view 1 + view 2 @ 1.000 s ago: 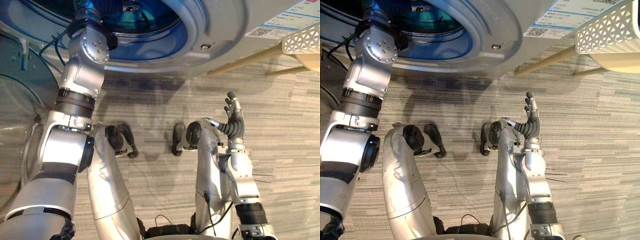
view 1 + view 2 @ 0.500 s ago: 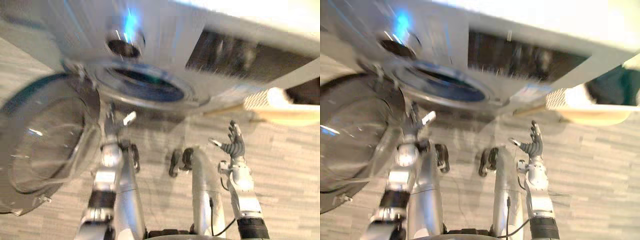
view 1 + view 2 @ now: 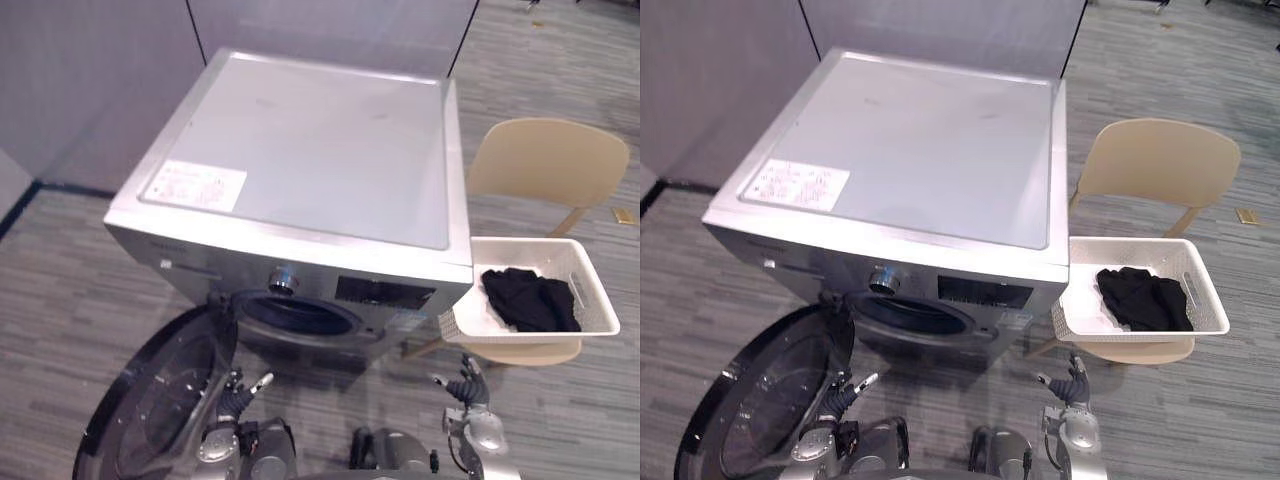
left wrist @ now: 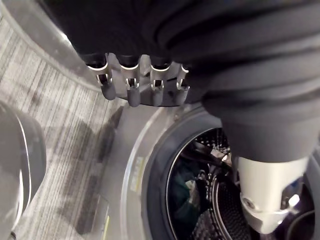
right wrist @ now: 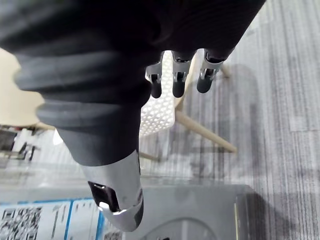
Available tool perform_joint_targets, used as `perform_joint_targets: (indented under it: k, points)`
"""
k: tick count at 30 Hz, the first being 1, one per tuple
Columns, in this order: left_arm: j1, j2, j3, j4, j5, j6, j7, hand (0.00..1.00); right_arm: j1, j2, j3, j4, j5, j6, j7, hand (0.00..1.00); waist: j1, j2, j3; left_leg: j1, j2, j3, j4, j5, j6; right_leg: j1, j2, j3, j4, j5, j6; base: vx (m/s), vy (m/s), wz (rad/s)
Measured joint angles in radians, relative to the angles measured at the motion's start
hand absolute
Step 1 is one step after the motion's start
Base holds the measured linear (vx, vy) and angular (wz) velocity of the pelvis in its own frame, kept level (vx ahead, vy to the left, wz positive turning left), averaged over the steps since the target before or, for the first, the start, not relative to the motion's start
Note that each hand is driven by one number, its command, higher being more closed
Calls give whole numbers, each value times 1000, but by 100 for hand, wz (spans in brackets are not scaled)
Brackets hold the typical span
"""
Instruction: Pick up the laundry basket with both hands and put the clothes into the washing machine.
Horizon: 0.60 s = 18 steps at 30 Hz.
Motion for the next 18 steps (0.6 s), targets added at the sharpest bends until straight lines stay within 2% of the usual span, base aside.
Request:
perform_joint_targets:
  k: [5,8,11,12,13,14,15,16,17,18]
  points:
    - [-51,-3,11,71,0,-1,2,0,-28,-12,-41,136,15,3,3,0,0,11,-12,78,-36,-14,-157,76,0,56,15,49,-157,93,4,27,25,-28]
    - [-58,-2,11,99,12,-1,1,0,-49,-16,-62,157,22,3,18,0,-1,15,-15,112,-33,32,-195,78,-1,53,36,134,-210,145,5,-36,39,-85]
    - [-67,1,12,103,28,0,3,0,-75,-18,-64,177,42,3,18,0,-1,11,-13,108,-32,115,-193,76,-1,-18,54,267,-226,201,15,-112,36,-135]
    - [-74,8,11,103,30,0,7,0,-91,-16,-58,178,58,3,18,0,-1,5,-9,96,-31,152,-182,70,7,-59,63,317,-233,234,22,-166,16,-172]
    - [-81,17,11,103,32,-1,16,0,-108,-16,-56,178,59,4,17,0,-3,-1,-4,79,-19,195,-168,49,19,-89,65,317,-275,269,23,-193,0,-168]
    - [-91,20,11,104,38,0,18,0,-123,-17,-57,180,59,5,17,0,-5,4,0,72,2,242,-167,40,25,-100,52,247,-277,241,-2,-234,-34,-169]
    - [-110,23,6,106,45,0,18,0,-140,-17,-56,190,59,6,16,0,-2,5,11,73,32,315,-162,40,24,-145,3,2,-211,205,-62,-172,-29,-184]
    - [-116,40,4,115,53,0,18,0,-149,-17,-40,203,59,6,15,0,-2,0,20,100,55,395,-157,37,19,-160,-48,-247,-132,161,-92,-134,-78,-242]
    - [-110,60,0,127,64,3,18,0,-168,-19,-24,216,58,5,14,0,0,-4,20,127,74,482,-143,24,2,-150,-104,-448,-57,113,-120,-26,-57,-195]
    - [-108,65,-1,126,66,2,18,0,-171,-20,-17,219,58,5,13,0,0,-10,18,136,76,506,-138,21,-1,-147,-112,-496,-35,101,-131,5,-119,-198]
